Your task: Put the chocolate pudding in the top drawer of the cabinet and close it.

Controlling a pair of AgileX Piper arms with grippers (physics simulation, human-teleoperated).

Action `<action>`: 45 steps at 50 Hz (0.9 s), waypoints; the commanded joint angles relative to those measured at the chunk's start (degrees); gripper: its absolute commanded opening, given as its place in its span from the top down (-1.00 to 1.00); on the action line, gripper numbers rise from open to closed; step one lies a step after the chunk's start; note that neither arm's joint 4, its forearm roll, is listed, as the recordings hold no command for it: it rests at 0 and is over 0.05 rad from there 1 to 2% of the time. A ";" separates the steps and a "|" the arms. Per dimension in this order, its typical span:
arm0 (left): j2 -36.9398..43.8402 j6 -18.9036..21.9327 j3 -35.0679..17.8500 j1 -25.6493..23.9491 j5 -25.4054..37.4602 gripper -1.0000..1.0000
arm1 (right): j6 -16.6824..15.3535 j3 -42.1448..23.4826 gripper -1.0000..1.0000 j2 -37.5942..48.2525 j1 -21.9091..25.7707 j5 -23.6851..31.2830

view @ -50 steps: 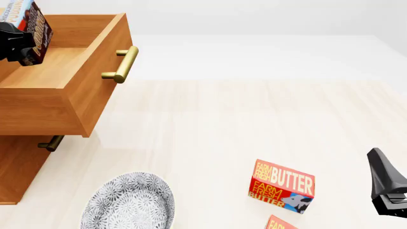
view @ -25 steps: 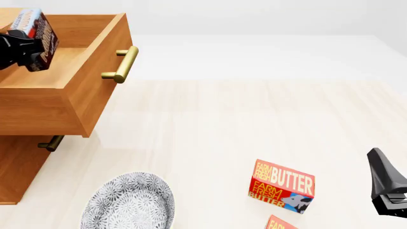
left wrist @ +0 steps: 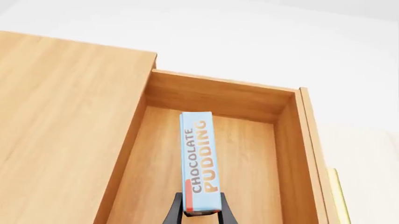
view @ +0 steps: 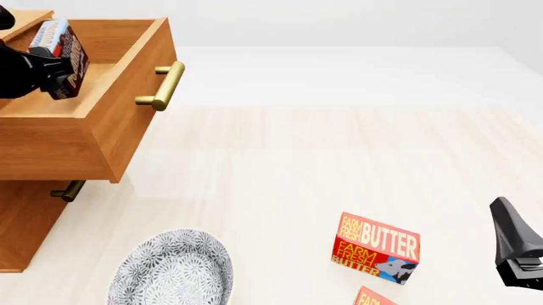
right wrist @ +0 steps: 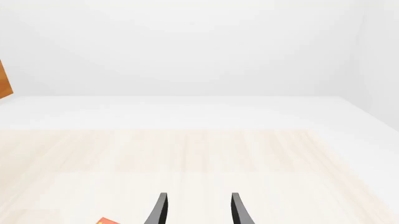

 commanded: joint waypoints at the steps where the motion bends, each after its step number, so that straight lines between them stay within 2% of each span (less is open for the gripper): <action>1: 0.91 0.35 0.49 -0.18 -1.17 1.00 | -0.01 0.00 -1.00 0.01 0.00 -0.01; 16: -0.35 -0.63 2.52 -0.47 -1.89 1.00 | -0.02 0.00 -1.00 0.00 0.00 0.00; 18: -0.93 -0.75 1.26 -0.47 -0.16 1.00 | 0.02 0.00 -1.00 0.00 0.00 0.00; 23: -1.05 -0.84 2.76 -0.46 -1.54 1.00 | 0.01 0.00 -1.00 0.01 0.00 -0.01; 29: -0.95 -1.90 1.57 -1.31 -0.38 1.00 | 0.01 0.00 -1.00 0.02 -0.01 -0.01; 30: -1.10 -1.52 1.50 -1.49 -0.01 -1.00 | 0.00 0.00 -1.00 -0.01 0.02 0.00; 33: -0.95 -1.37 2.70 -1.54 -1.25 -1.00 | -0.01 0.00 -1.00 0.00 -0.01 0.00; 44: -0.47 -0.74 1.44 -1.62 0.32 -1.00 | -0.01 0.00 -1.00 -0.02 -0.01 0.01; 45: -0.94 -0.43 2.87 -1.47 -0.53 -1.00 | 0.01 0.00 -1.00 -0.01 -0.01 0.01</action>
